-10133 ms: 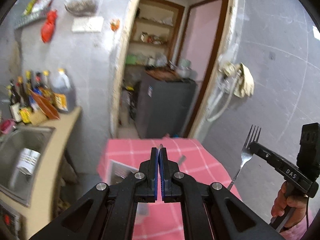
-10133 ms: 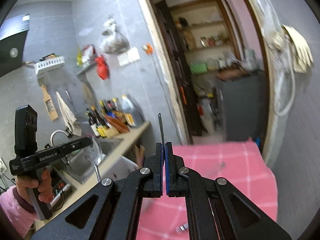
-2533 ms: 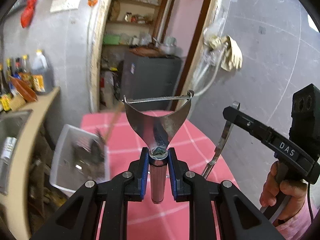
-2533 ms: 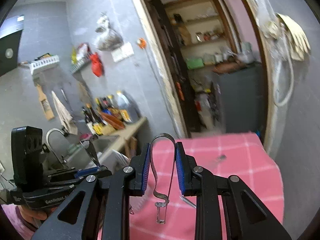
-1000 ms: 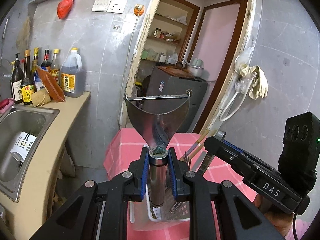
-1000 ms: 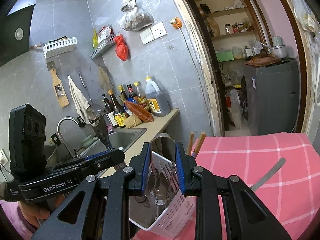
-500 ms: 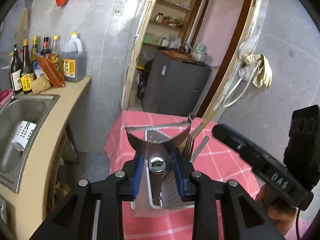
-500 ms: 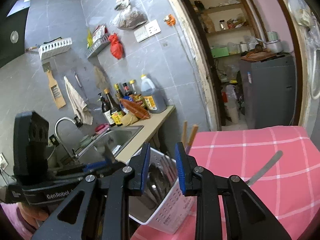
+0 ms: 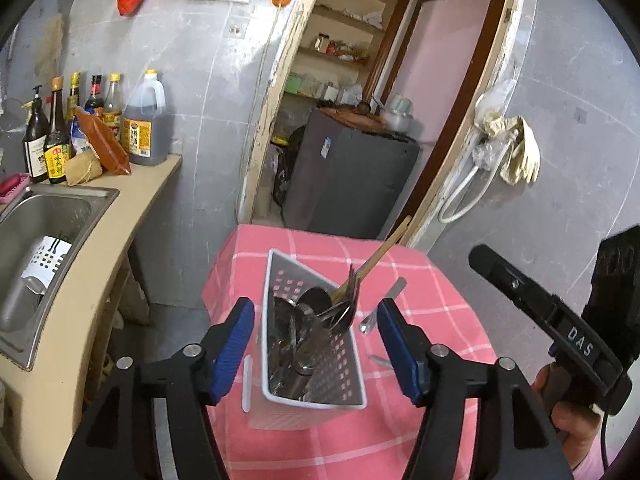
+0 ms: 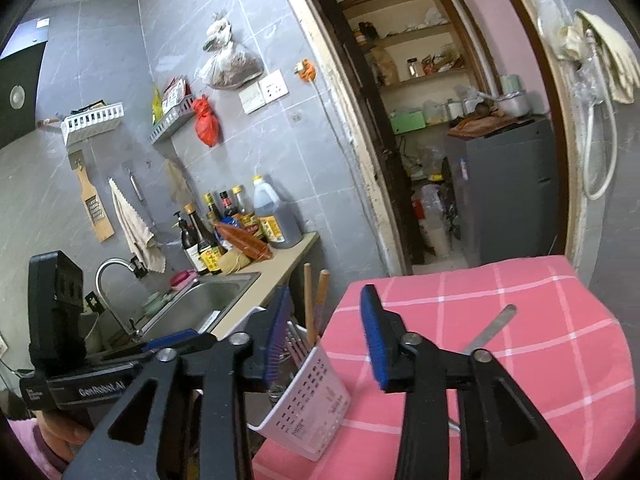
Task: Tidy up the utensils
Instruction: 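Move both tools back over the remaining knife and spoon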
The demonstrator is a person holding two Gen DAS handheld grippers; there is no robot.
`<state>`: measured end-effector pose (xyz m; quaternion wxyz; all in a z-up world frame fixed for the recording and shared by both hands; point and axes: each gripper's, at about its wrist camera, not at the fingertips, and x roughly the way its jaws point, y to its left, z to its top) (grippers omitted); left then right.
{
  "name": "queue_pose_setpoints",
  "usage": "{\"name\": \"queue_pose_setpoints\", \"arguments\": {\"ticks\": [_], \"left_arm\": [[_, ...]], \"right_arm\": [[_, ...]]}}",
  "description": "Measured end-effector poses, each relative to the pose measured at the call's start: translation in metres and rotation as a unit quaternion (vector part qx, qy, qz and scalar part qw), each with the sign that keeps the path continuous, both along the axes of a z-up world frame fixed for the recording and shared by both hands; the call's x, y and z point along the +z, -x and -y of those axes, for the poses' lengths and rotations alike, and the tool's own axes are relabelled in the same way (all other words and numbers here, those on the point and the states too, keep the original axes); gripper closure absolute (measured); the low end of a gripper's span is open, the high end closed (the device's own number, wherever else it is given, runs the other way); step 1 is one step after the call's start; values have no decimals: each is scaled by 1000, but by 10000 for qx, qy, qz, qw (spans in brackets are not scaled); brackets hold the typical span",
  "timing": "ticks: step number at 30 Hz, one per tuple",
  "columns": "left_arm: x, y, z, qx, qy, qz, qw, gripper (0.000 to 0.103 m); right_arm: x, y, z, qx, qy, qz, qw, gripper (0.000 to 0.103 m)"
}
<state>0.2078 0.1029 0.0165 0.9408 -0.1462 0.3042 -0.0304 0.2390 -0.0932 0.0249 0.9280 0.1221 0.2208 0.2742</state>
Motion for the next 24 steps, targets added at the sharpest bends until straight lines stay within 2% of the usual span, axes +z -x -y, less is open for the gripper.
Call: {"name": "queue_pose_setpoints", "arguments": {"ticks": [6,8,9,11,14,19,24], "left_arm": [[16,13,15,264,-84,471,9985,23],[20,17,20,335,-151,585,9976,17],[21,19,25,389,-192,659,9969,12],[24,22,34,471,-262,828,9951,7],[26,26,50,525,-390,1029,9925,2],[24,27,80,425,-557,1219,9901,1],[18,22,112,243,-591,1252,9901,1]], "right_arm": [[10,17,30,-416,80,309,9986,43],[13,23,43,-605,73,423,9972,30],[15,25,49,-686,77,469,9965,27],[17,30,63,-879,79,567,9945,17],[19,36,83,-1138,74,658,9913,12],[16,44,114,-1477,233,673,9865,5],[9,46,146,-1662,410,594,9834,4]]}}
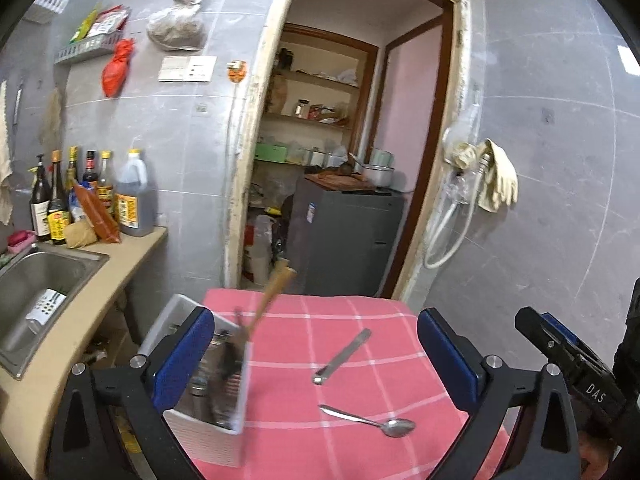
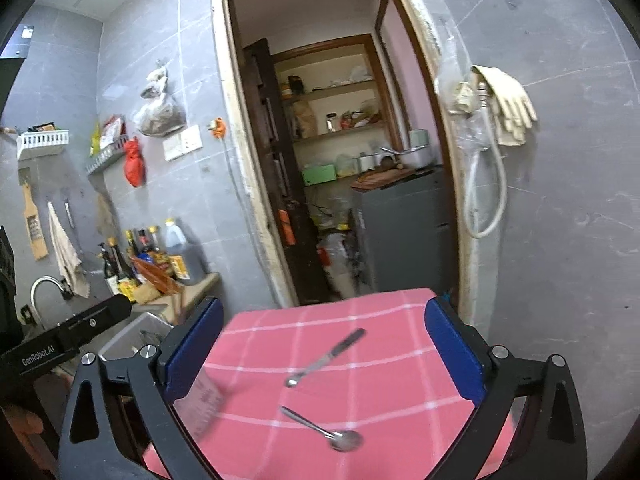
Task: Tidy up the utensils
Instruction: 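Move both tools back over the remaining knife and spoon, then lower the open right tool toward the steel spoon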
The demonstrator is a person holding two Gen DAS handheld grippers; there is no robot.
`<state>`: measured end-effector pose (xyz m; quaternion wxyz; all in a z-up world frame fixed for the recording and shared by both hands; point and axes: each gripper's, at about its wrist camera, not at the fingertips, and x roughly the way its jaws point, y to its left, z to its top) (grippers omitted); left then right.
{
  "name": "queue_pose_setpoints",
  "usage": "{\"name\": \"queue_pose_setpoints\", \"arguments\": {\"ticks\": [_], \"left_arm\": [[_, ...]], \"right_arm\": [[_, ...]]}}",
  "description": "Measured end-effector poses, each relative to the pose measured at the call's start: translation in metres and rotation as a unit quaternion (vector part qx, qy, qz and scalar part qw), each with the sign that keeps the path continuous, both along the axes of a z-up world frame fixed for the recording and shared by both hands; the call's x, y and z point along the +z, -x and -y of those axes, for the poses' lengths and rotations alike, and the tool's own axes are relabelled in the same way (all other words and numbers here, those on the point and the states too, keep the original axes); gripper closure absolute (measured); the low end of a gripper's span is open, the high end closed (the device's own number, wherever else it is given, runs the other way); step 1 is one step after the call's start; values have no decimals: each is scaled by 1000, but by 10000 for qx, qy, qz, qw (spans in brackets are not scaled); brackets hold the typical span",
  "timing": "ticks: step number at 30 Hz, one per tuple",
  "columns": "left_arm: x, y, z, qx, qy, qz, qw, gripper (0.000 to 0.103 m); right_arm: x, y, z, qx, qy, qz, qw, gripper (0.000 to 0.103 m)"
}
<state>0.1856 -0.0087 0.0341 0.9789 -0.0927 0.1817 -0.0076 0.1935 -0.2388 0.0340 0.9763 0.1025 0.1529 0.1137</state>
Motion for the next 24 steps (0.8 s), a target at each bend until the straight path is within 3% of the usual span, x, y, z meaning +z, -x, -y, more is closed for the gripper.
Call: {"name": "queue_pose_setpoints", "arguments": {"ticks": [6,12,19,21,24], "left_arm": [[-15,-13,35,-191,13,-133,9997,1],[-37,-31,57,-314,-4,-406,9987,1],[-73,-50,74,-424,-64,-807,9958,1],[-84,-53,75,-403,-65,-915,9950,1],[-106,-57,74,-333,-20,-1175,9925,1]], "right_arm": [[-21,-6,41,-251,11,-312,9992,4],[-60,-15,69,-373,-127,-857,9955,4],[-113,-32,74,-10,-428,-1494,9878,5],[-125,-37,70,128,-468,-1624,9855,11],[-143,-46,58,376,-465,-1826,9814,27]]}}
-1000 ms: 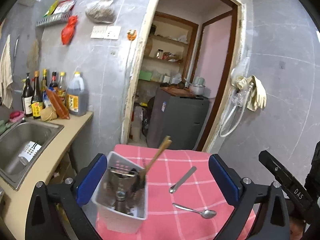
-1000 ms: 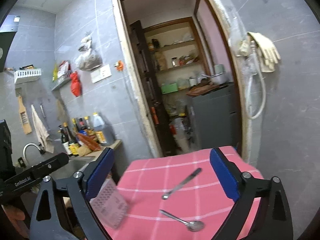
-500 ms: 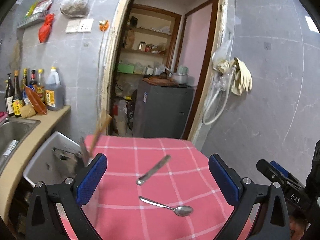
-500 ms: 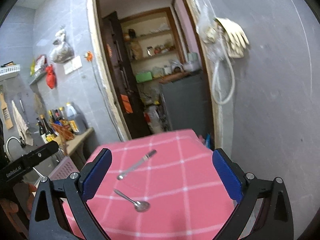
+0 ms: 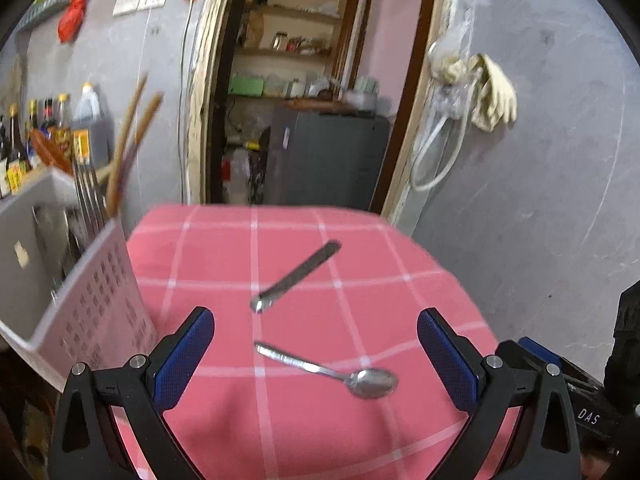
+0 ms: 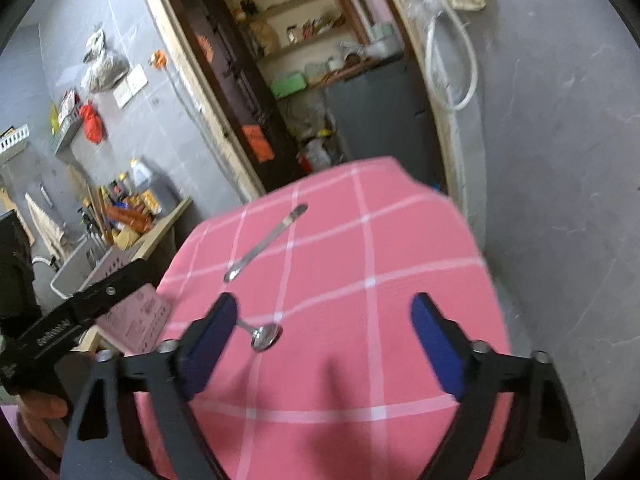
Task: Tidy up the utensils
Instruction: 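Lower the open right tool toward the steel spoon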
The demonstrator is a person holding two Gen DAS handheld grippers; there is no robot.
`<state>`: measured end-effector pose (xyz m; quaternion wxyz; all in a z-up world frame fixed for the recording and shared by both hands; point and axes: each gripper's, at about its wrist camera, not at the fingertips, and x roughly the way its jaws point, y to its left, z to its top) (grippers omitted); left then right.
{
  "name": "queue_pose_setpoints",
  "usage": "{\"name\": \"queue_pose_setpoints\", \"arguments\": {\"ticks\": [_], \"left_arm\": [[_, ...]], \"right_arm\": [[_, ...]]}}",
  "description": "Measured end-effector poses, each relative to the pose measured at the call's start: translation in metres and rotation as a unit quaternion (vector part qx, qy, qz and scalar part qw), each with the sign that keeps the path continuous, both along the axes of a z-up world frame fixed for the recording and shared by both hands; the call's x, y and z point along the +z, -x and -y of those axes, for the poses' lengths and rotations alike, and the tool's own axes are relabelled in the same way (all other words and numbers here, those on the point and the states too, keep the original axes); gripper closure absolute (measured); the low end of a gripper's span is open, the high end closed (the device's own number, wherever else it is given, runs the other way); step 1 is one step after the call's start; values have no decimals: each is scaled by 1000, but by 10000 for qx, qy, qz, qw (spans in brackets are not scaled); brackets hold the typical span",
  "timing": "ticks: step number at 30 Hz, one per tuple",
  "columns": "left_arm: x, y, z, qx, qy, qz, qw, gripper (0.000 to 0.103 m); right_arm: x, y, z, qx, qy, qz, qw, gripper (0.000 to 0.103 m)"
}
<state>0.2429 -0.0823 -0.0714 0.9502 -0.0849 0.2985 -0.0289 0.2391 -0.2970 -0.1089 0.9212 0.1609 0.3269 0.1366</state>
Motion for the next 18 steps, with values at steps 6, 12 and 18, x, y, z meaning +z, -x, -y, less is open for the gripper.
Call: {"name": "queue_pose_setpoints", "arguments": {"ticks": [6,12,18], "left_arm": [[-33,-10,-14,262,195,-475,9983,1],[-54,-19,-25,428,437,-758,9952,1],[-61,-20,-28,524,461,-818,9942,1]], "right_arm": [[-28,-10,-29,501,-72,-257,9984,49],[-45,-22,-59,838,120,-577,9947,68],[-49,-32,-76,912,538,-789,9912,68]]}}
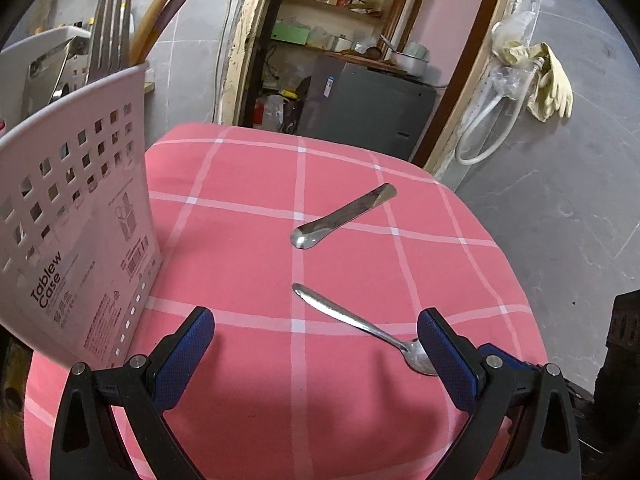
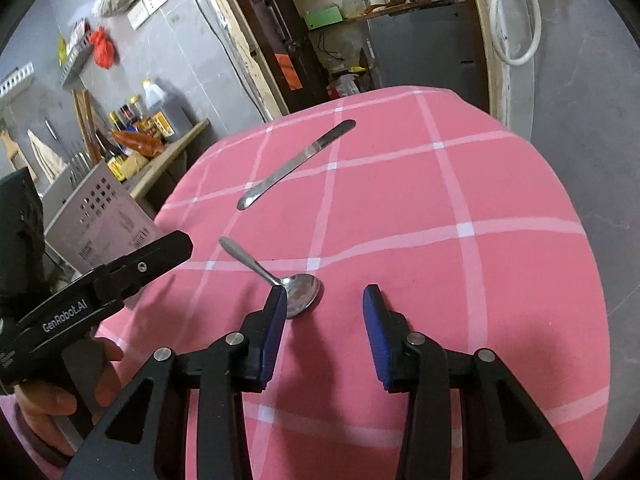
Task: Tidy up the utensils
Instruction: 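Lower the open right tool toward the steel spoon, then grasp the steel spoon with the right tool while the left tool grasps the steel knife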
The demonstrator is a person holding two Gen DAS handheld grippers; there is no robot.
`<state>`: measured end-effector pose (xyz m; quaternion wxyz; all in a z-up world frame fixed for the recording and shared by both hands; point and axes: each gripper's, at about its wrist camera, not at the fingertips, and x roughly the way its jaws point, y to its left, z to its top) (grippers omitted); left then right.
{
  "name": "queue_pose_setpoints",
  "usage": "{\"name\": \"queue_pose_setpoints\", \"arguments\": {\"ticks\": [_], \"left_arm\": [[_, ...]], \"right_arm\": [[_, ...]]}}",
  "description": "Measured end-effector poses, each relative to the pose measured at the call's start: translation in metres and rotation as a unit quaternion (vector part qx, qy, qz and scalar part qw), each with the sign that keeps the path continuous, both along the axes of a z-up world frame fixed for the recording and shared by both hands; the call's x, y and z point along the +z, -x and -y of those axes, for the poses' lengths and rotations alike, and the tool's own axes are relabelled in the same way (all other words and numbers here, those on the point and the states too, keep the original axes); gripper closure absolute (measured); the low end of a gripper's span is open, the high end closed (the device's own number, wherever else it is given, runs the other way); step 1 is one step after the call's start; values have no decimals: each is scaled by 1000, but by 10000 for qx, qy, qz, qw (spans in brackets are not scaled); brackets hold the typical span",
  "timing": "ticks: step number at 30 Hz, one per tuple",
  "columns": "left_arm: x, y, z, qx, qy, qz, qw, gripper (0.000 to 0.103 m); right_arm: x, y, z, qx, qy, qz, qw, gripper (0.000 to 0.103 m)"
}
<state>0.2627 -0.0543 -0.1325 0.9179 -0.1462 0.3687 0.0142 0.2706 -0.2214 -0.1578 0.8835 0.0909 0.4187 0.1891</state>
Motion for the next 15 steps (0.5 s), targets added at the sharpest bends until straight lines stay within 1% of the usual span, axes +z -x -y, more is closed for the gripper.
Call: {"name": "queue_pose_setpoints", "arguments": {"ticks": [3,5,6,9,11,13,15], "left_arm": [[-1,-1,-1,70,15,-11,10000,1],[-1,0,-2,118,26,-12,9999,1],[-2,0,-2,135,35,-15,9999,1],[-3,-1,-4,181,60,-39,9998,1],[-3,-1,-5,205,76,-44,9998,1],[-3,-1,-6,221,71,-41,9997,1],[-2,-3,-5,230,68,-41,9997,1]], "right_arm": [[3,-2,-8,119,267,46,9996,69],[6,-4,-12,198,325,16,9993,81],[6,-6,-13,234,328,-33,9992,84],[6,-7,-14,278,298,-126,9991,89],[4,-6,-14,294,234,-223,9990,96],[4,-5,-13,256,160,-267,9992,98],[2,-4,-9,229,-28,-296,9993,100]]}}
